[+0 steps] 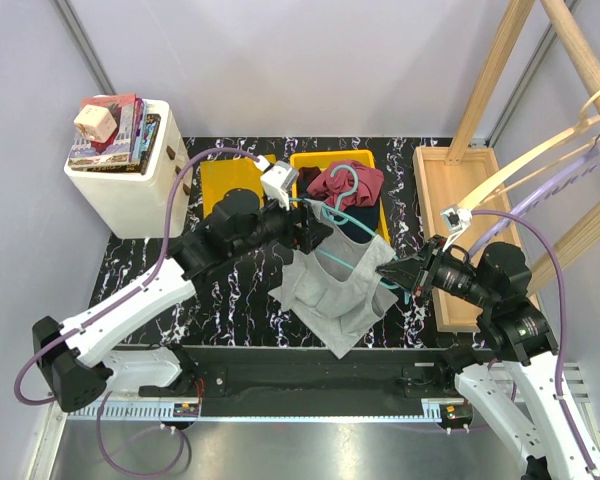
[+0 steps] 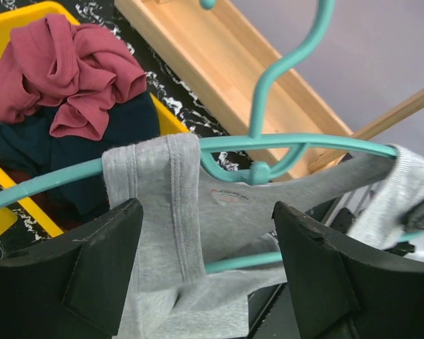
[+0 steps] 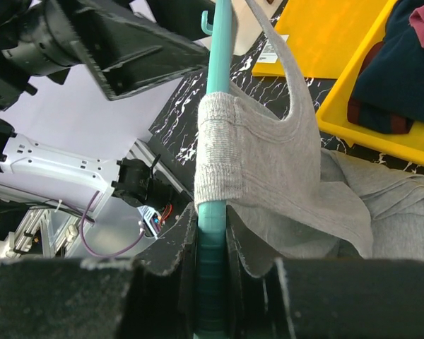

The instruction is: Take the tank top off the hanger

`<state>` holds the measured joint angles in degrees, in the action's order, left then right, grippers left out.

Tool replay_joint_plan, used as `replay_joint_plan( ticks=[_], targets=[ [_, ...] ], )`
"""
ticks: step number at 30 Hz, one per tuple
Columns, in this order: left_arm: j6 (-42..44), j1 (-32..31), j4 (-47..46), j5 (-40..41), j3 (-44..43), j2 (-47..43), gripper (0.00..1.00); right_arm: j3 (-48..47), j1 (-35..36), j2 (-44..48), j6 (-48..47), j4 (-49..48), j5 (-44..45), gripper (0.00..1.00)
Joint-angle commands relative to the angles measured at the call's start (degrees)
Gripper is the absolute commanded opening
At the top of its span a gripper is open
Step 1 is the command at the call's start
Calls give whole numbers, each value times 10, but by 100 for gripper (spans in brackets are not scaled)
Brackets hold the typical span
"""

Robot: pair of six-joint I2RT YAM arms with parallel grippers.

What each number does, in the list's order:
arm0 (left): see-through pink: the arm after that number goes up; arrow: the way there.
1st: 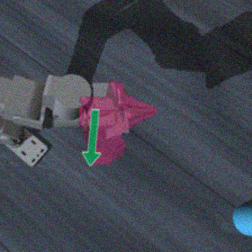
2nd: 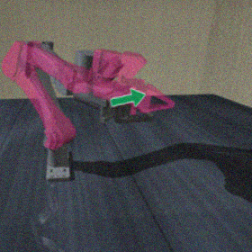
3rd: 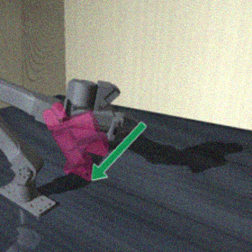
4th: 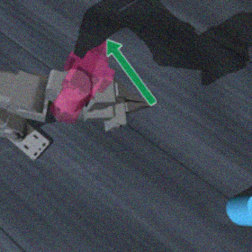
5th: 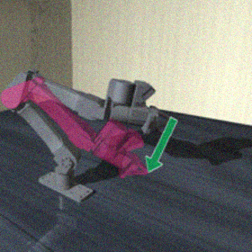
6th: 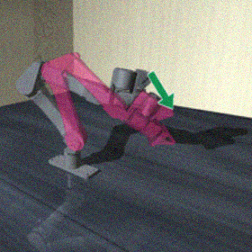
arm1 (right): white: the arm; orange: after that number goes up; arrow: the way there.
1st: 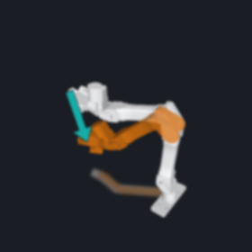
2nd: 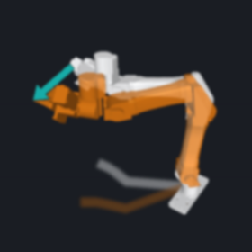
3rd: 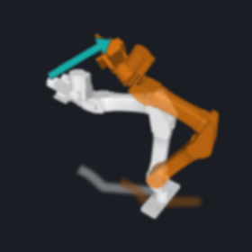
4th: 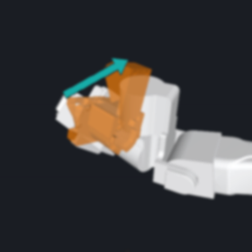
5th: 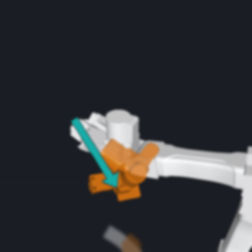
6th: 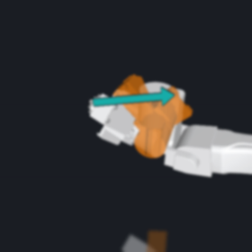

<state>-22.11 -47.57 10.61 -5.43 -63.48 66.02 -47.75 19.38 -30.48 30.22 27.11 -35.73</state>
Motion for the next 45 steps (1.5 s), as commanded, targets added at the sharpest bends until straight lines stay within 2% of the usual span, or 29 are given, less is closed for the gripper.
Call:
replay_joint_plan(
  ticks=[1, 7, 10, 11, 12, 14, 15, 16, 17, 22, 23, 24, 25, 26, 28, 29, 38, 45],
  targets=[
    [32, -2, -17, 30, -35, 15, 76, -9, 0, 9, 0, -19, -24, 0],
    [70, -2, 19, 89, -62, 28, 63, -4, 0, 30, 1, 1, -31, 0],
    [90, -1, 40, 119, -77, 32, 49, -4, 0, 38, -1, 14, -30, 0],
    [95, -2, 47, 127, -81, 33, 44, -4, 0, 41, -1, 19, -31, 0],
    [100, -2, 61, 146, -89, 35, 34, -6, -1, 45, -1, 24, -30, 0],
    [108, -2, 69, 161, -93, 29, 23, -7, 0, 50, -2, 30, -30, 0],
    [110, -2, 71, 165, -94, 26, 9, -8, 0, 55, -2, 36, -30, 0],
    [112, -2, 72, 165, -95, 23, 3, -7, 0, 58, -3, 41, -29, 0],
    [111, -2, 73, 167, -95, 11, 0, -6, 0, 59, -5, 45, -26, 0],
    [95, -1, 70, 129, -82, -26, 0, 1, 0, 66, -9, 62, -15, 0],
    [92, -2, 69, 109, -75, -39, 2, 2, 0, 67, -9, 61, -15, 0],
    [84, -2, 65, 95, -69, -44, 11, 2, 0, 67, -9, 61, -15, 0],
    [80, -2, 62, 79, -62, -55, 42, 2, 0, 67, -9, 62, -15, 0],
    [74, -2, 50, 58, -44, -61, 58, 1, 0, 68, -9, 62, -14, 0],
    [59, -1, 42, 37, -25, -75, 81, -2, 0, 68, -9, 62, -15, 0],
    [56, -2, 35, 26, -10, -77, 84, -2, 0, 66, -9, 61, -15, 0],
    [28, -3, 22, -8, 21, -50, 77, -16, 0, 67, -5, 63, -18, 0],
    [48, -4, 20, 31, 4, 2, 77, -24, 0, 72, -2, 70, -20, 0]
  ],
)
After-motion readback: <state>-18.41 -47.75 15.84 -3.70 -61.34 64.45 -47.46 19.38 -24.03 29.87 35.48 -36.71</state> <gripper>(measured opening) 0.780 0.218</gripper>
